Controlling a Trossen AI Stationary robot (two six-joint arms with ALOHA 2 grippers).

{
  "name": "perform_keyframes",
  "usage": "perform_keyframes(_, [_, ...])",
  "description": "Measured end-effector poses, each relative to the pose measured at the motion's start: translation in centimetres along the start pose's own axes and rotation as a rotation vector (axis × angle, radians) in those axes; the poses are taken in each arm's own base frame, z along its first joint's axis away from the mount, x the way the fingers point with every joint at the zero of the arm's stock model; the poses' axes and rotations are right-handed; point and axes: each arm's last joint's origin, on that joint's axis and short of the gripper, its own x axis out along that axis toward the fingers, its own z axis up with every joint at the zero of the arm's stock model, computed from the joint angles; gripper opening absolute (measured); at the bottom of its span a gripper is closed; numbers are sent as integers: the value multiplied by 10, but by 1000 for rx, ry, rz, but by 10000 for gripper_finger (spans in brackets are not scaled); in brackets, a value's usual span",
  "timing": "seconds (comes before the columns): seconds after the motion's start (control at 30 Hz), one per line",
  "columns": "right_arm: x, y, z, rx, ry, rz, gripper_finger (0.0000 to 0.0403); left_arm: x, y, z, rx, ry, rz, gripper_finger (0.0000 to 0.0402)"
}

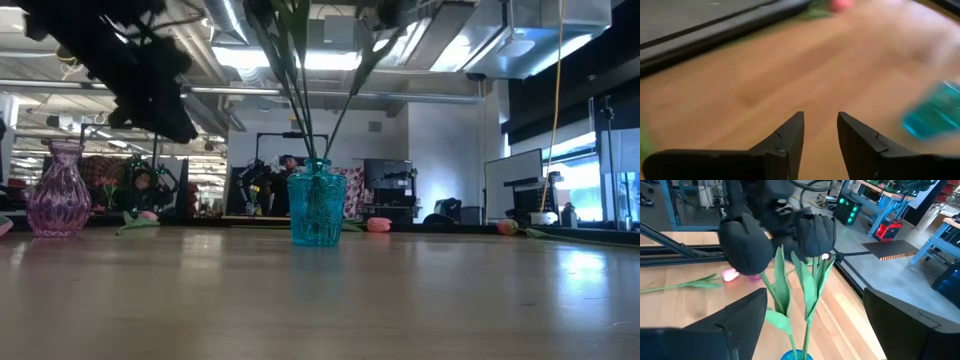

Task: Sort flowers into vase by color
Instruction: Put the top left pink tulip into the pink vase

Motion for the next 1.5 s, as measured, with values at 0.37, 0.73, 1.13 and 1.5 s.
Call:
perform_keyframes(0.37, [0, -1, -7, -60, 58, 8, 331, 51, 81, 10, -267, 202, 447, 165])
perform_keyframes(0.73, [-11, -4, -31, -59, 243, -35, 331, 99, 122, 0, -415, 245, 692, 194])
perform_keyframes(1.13, [-49, 16, -33, 31, 217, 21, 331, 114, 118, -12, -454, 308, 697, 145])
perform_keyframes(1.5, [-99, 34, -29, 67, 158, 181, 331, 113, 94, -23, -468, 246, 643, 9])
